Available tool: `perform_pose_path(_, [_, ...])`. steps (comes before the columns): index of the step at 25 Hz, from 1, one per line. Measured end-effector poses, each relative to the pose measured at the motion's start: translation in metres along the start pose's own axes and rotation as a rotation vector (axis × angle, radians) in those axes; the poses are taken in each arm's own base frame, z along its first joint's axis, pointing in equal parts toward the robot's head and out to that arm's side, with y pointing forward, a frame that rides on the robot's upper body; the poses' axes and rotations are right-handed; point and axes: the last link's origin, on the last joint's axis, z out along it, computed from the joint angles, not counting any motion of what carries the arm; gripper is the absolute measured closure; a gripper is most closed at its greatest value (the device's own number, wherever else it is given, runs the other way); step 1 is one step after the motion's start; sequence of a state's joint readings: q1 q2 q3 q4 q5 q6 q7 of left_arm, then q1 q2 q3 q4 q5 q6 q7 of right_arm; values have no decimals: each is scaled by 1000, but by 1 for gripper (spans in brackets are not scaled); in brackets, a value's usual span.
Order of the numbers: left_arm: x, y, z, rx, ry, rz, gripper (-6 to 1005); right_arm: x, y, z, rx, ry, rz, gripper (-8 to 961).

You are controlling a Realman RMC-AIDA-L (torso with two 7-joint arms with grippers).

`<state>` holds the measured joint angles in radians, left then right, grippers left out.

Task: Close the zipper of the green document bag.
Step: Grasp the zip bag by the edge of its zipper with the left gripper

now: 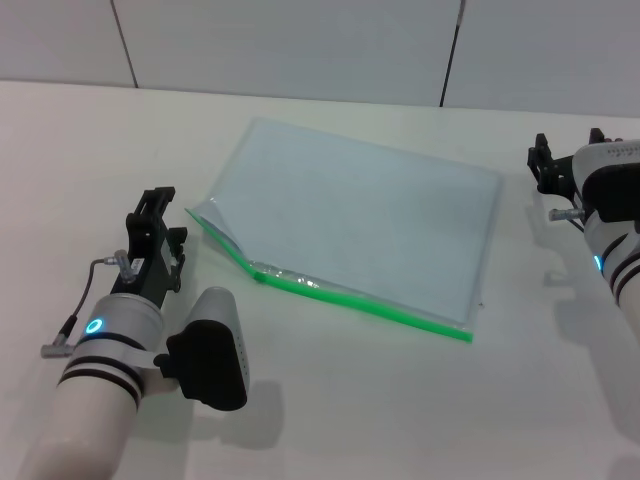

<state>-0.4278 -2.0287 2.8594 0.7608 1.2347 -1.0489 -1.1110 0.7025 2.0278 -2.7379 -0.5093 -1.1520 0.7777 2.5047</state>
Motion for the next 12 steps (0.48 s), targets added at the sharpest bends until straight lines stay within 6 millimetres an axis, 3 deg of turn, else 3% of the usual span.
perform_pose_path(12, [2, 3, 3, -29, 19, -14, 384, 1, 1, 0, -8, 10, -6, 280])
